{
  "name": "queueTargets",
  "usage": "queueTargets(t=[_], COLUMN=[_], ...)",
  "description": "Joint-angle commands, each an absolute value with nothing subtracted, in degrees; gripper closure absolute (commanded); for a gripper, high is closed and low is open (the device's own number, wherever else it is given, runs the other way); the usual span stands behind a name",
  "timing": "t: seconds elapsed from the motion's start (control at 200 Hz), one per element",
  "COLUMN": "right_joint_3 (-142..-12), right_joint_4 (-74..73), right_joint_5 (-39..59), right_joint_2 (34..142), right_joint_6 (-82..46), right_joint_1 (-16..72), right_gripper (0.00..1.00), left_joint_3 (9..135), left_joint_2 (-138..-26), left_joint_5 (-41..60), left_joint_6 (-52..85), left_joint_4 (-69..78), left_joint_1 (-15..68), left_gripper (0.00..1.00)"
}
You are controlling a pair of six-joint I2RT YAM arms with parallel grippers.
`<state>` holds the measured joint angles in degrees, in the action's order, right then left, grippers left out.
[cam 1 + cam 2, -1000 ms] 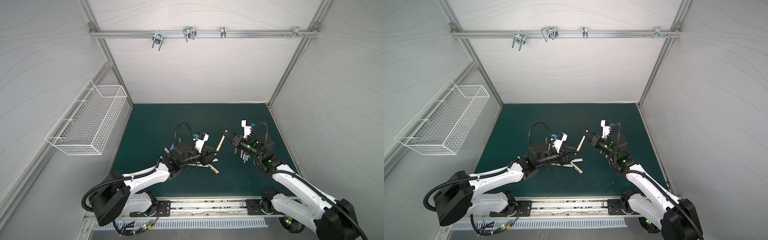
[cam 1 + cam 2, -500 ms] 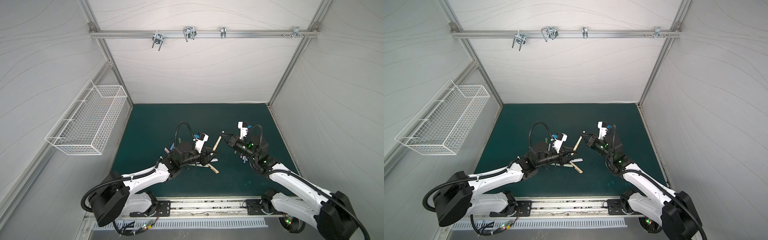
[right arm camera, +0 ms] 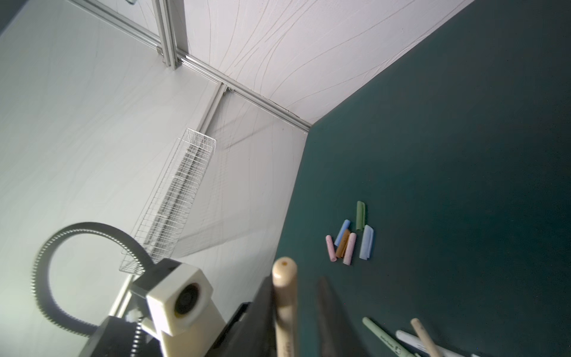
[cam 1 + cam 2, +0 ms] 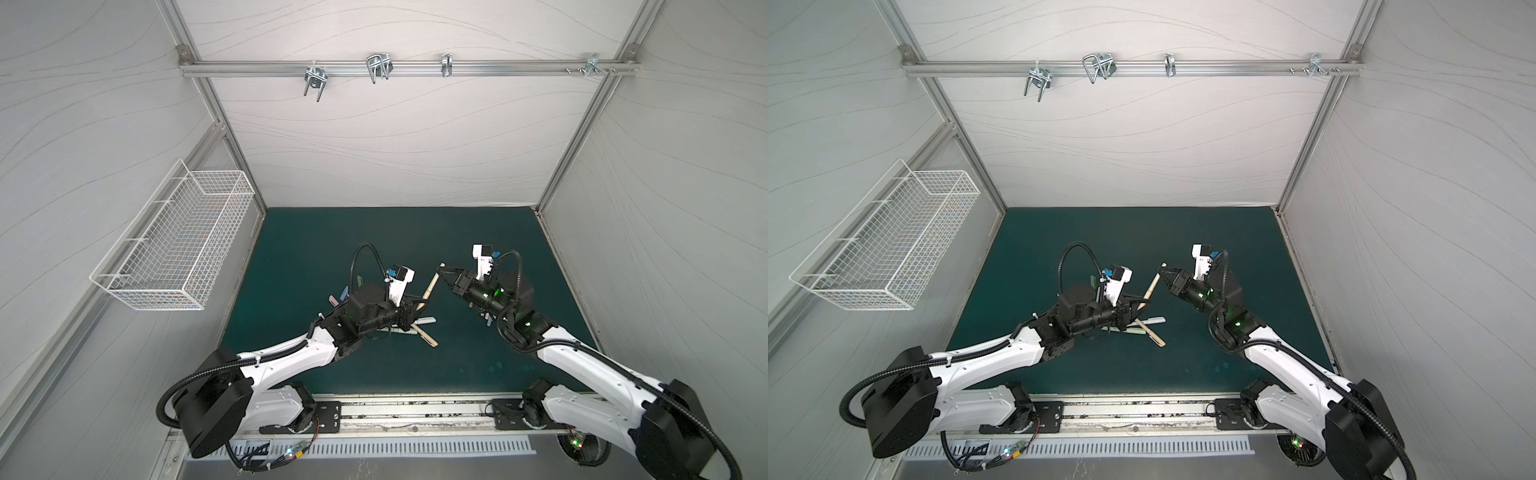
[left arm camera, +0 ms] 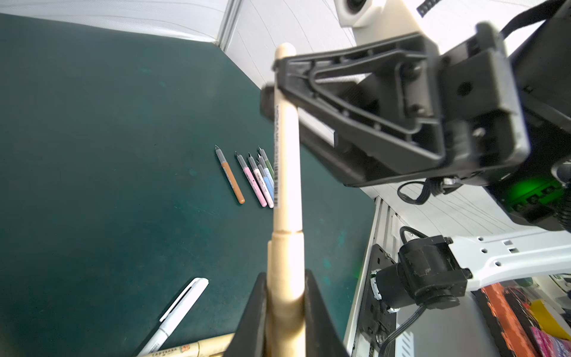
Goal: Open the pen caps
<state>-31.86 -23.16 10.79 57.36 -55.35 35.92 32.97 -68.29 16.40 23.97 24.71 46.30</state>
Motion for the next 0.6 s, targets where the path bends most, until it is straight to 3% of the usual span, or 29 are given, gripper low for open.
queueTargets(t=[0.0,0.125,0.33,0.485,0.595], right_joint_3=[-35.4,-40.0,-47.0,-47.5,-44.5], right_joint_4=[-14.2,-4.1,4.5,7.8,5.6], right_joint_5=[7.9,6.5,8.1,11.5,16.2], right_joint_2=[53.3,50.4,50.8,52.2,52.8], right_joint_6=[-47.2,-32.9,-6.6,24.4,40.1], right_joint_1=[34.4,32.2,31.5,37.5,38.9], right_gripper=[0.53,0.43,0.43,0.45,0.39], left_joint_3=[35.1,36.7,41.1,43.6,45.7], left_joint_2=[-65.5,-64.1,-62.6,-62.7,-63.7], left_joint_5=[12.1,7.0,1.5,1.1,3.0], left_joint_6=[22.3,21.7,20.8,20.6,20.3], left_joint_4=[21.5,14.5,2.8,-2.2,-5.2], left_joint_1=[46.6,46.6,46.6,46.4,46.2], left_gripper=[0.97,0.99,1.0,1.0,1.0])
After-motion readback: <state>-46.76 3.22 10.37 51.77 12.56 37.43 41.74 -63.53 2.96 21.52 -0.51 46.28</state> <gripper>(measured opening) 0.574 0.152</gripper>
